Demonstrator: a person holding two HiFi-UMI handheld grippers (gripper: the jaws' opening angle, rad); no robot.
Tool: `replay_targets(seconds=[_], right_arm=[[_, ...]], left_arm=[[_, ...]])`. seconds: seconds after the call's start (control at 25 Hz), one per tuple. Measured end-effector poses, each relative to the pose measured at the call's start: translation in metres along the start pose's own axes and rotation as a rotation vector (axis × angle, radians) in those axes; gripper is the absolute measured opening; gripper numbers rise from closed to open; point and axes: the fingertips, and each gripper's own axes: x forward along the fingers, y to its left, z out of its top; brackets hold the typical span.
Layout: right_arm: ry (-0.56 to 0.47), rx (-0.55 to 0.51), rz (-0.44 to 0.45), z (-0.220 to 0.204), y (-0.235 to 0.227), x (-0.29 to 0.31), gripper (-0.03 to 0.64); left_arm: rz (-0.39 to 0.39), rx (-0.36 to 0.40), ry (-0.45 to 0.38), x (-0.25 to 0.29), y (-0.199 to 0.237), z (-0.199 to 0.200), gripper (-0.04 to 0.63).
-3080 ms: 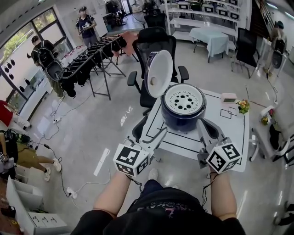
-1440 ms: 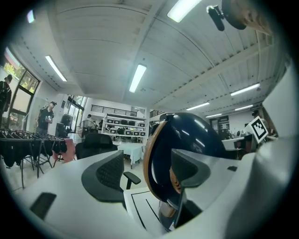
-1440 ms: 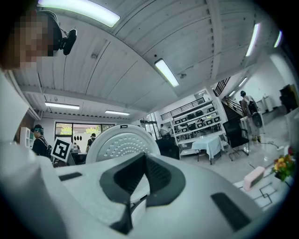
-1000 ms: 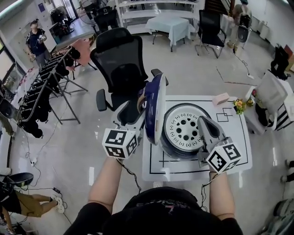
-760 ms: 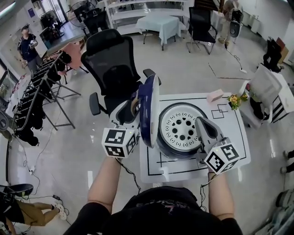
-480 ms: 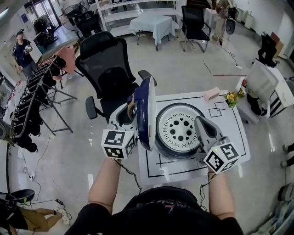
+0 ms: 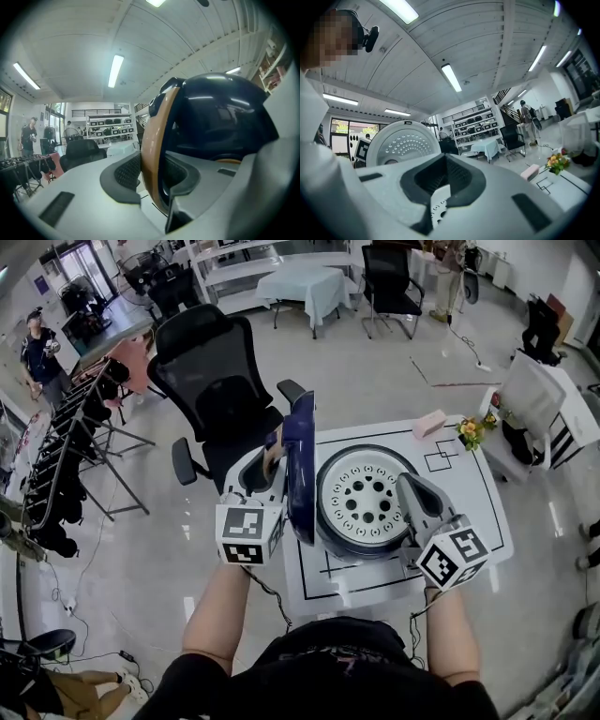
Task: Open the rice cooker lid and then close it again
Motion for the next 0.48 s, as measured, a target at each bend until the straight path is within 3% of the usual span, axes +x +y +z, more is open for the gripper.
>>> replay_targets(seconds=[0.48], right_arm=[[-0.047,-0.019,-0.012,0.007,-0.039,-0.034,0.002]], left_arm=[[0.000,0.161,0.053,0.026,-0.061,0.003,0.115]])
